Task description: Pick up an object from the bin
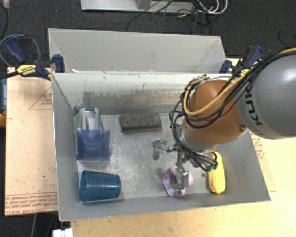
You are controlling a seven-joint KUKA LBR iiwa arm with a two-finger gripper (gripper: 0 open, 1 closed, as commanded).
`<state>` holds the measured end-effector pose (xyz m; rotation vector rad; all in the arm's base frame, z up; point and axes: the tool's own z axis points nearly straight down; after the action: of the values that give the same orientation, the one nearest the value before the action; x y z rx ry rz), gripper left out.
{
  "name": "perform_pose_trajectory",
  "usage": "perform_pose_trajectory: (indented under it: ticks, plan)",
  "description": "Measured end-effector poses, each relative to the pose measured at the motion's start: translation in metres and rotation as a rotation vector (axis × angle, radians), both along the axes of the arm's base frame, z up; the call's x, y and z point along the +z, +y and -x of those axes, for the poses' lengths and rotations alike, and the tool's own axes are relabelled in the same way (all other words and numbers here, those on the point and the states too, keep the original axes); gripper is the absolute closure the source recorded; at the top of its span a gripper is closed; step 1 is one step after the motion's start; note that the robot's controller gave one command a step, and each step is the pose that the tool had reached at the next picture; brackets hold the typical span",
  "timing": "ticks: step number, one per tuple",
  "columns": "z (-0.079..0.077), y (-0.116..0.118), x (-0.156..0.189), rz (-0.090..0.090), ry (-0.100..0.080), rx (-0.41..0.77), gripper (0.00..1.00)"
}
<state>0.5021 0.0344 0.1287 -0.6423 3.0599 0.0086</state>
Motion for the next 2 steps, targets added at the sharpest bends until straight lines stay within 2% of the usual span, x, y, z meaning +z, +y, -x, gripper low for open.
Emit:
perform_pose_trajectory:
  ticks: [1,2]
  plan:
    - [0.016,-0.055,-0.048,-0.004,-0.001,-0.253,0.00]
    - [0.008,-0.045,-0.015,-0.005,-0.009,-0.004,1.00]
